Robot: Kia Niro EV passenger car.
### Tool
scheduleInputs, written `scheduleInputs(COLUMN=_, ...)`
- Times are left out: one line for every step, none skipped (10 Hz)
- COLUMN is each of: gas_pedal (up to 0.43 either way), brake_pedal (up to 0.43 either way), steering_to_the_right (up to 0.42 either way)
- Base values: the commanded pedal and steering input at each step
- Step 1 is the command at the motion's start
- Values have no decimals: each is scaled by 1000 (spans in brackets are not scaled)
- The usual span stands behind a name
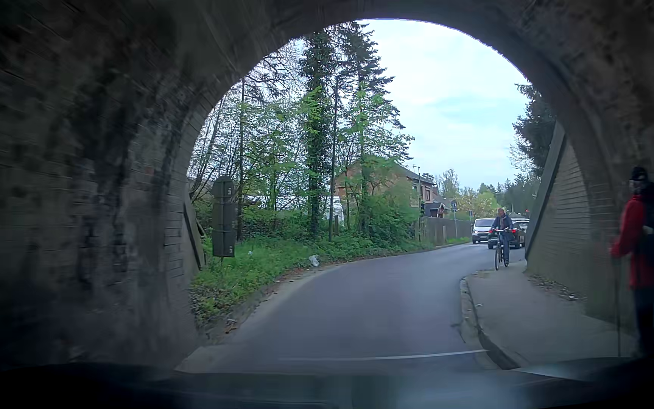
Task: Follow the waypoints while adhering to traffic rules and regulations
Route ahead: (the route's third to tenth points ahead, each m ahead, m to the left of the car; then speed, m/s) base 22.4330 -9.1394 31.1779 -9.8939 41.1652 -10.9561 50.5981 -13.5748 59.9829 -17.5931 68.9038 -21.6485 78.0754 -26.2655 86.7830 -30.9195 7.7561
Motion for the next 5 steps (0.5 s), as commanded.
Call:
scheduleInputs(gas_pedal=98, brake_pedal=0, steering_to_the_right=14)
scheduleInputs(gas_pedal=98, brake_pedal=0, steering_to_the_right=16)
scheduleInputs(gas_pedal=98, brake_pedal=0, steering_to_the_right=19)
scheduleInputs(gas_pedal=98, brake_pedal=0, steering_to_the_right=23)
scheduleInputs(gas_pedal=98, brake_pedal=0, steering_to_the_right=35)
